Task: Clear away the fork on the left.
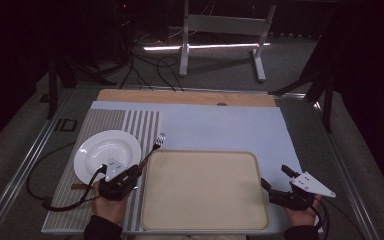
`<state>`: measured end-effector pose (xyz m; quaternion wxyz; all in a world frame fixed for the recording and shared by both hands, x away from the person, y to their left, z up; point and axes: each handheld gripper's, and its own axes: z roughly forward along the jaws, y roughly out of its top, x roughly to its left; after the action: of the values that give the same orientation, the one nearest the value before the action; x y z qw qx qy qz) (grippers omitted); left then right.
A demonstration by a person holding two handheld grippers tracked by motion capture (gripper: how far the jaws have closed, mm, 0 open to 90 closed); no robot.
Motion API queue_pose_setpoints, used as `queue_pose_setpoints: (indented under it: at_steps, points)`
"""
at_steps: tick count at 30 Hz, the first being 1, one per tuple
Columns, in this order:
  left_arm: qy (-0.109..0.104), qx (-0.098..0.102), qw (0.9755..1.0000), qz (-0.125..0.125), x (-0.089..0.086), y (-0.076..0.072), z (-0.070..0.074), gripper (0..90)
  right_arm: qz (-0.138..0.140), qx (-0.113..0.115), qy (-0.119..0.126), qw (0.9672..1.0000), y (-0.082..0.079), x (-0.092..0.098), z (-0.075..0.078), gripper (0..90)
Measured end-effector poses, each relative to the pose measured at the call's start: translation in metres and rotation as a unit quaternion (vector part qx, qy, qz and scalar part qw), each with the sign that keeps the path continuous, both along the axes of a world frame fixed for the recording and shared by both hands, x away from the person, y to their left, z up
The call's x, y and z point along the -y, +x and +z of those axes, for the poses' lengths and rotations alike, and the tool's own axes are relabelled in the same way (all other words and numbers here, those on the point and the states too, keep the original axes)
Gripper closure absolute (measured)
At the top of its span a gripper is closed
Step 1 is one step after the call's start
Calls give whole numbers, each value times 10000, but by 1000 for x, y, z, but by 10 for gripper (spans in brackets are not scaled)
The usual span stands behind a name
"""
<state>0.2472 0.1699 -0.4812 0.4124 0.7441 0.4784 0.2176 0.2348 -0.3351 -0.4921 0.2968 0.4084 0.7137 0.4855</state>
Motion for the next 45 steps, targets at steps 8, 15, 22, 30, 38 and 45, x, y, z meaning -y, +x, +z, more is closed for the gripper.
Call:
queue_pose_setpoints:
  at_steps: [8, 15, 22, 30, 38, 45]
  points:
    - [74, -161, 9997, 185, 17, -13, -15, 769, 16, 8, -35, 10000, 0, 0, 0, 101]
    - [162, -323, 9992, 182, 38, -26, -25, 769, 15, 9, -27, 10000, 0, 0, 0, 101]
    - [-63, -298, 9995, 65, 39, -31, -23, 691, 22, 5, -36, 10000, 0, 0, 0, 101]
    - [-336, -190, 9992, -43, 21, -23, -14, 375, 18, 6, -30, 10000, 0, 1, 0, 101]
    - [-193, 196, 9994, -230, -2, -15, 0, 141, 12, -11, -20, 10000, 0, 0, 0, 101]
    - [-227, 546, 9980, -223, -31, -5, 15, 37, 16, -11, -12, 10000, 0, 0, -1, 101]
